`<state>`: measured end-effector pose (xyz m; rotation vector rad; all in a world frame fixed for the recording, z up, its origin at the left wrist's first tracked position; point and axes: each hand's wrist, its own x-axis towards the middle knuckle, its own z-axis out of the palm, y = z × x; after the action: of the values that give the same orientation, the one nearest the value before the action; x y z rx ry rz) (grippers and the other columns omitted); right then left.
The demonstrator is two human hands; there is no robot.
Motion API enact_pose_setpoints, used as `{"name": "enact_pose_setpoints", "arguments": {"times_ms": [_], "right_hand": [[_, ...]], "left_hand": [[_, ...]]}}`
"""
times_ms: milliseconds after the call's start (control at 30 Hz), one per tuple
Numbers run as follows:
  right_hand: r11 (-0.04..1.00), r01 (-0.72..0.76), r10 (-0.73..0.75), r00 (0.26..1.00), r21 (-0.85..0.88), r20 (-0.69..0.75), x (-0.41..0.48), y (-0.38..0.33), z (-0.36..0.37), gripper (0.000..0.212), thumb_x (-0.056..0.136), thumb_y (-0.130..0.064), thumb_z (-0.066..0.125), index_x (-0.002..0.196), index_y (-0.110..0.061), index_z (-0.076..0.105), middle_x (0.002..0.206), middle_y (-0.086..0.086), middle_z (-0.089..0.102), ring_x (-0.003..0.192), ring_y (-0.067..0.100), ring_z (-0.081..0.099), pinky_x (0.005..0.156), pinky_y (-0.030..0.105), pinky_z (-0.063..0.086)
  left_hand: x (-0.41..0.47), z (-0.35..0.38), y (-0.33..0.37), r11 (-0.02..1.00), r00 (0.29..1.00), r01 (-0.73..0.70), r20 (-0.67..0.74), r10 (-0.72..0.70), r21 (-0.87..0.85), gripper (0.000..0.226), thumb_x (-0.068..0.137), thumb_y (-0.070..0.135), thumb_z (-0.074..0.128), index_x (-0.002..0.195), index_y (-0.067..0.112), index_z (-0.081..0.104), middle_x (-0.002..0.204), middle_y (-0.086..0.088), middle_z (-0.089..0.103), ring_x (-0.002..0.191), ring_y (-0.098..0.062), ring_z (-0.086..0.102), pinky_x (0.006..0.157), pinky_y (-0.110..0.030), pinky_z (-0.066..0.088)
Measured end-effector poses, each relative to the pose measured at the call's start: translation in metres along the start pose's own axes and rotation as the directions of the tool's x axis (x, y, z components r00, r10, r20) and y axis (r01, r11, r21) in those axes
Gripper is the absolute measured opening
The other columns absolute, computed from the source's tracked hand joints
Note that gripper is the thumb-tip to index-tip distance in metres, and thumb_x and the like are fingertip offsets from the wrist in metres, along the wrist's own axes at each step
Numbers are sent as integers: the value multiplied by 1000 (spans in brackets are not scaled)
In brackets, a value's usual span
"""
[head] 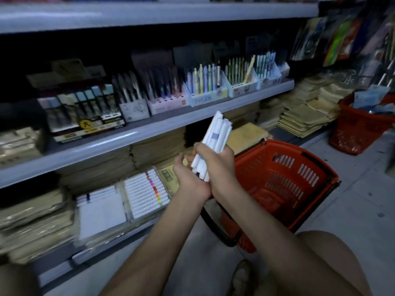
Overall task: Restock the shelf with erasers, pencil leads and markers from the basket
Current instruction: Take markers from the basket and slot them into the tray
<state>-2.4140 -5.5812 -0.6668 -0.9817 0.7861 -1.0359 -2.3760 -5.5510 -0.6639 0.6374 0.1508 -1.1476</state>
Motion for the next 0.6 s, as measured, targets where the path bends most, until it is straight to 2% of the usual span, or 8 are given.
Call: {"name": "enact_pose_setpoints", "arguments": {"times_ms": [67,133,200,233,300,367,500,600], "right_hand": [[999,-44,44,998,9,46,-9,-4,21,27,75,-9,73,99,1,65,70,14,66,64,29,70,64,40,60],[989,-121,132,982,-85,138,-18,-7,38,16,79,-8,72,91,0,66,67,13,65,58,23,68,61,36,59],[950,-215,279,909,-225,310,-23,-5,55,11,78,-10,69,85,-2,65,68,17,61,54,22,62,53,29,53],[921,-254,356,854,-295,378,-24,-3,64,8,79,-9,68,84,-3,65,68,17,59,53,22,60,52,27,51],[857,-295,479,755,-422,447,-28,10,85,8,80,-6,67,87,-3,65,65,16,61,54,23,61,51,27,52],[789,-249,553,686,-561,473,-34,28,107,15,80,0,65,95,0,63,65,18,62,55,25,64,50,29,52],[656,-153,679,547,-739,490,-49,60,144,13,86,3,68,97,-3,66,68,14,65,59,20,66,64,34,58],[631,-202,737,457,-749,497,-52,81,166,16,92,-12,71,106,-4,68,89,18,71,76,24,70,73,37,59]], "left_hand": [[-11,-10,24,995,996,33,77,-41,97,50,99,42,53,73,6,76,77,-11,76,80,-25,72,79,-35,52],[-22,-25,55,977,991,11,131,-40,211,52,95,52,60,101,4,79,94,-13,77,92,-27,72,86,-38,55],[-29,-45,89,925,978,-33,204,-48,378,66,88,63,64,119,5,76,110,-16,74,98,-29,71,92,-41,54],[-30,-56,106,884,971,-61,232,-54,463,70,82,66,69,122,9,75,112,-15,72,92,-28,70,87,-40,54],[-34,-79,138,801,967,-80,241,-81,593,59,75,60,81,115,18,75,95,-8,68,67,-20,63,62,-31,52],[-41,-101,163,750,973,-39,195,-121,661,32,85,38,73,110,19,69,82,-6,65,57,-18,62,50,-26,47],[-51,-141,190,763,996,-11,72,-46,646,10,86,26,62,88,16,64,71,-3,64,58,-19,62,52,-26,42],[-50,-170,204,844,996,5,-78,43,536,23,95,33,57,79,17,63,60,-1,63,48,-17,61,49,-21,42]]}}
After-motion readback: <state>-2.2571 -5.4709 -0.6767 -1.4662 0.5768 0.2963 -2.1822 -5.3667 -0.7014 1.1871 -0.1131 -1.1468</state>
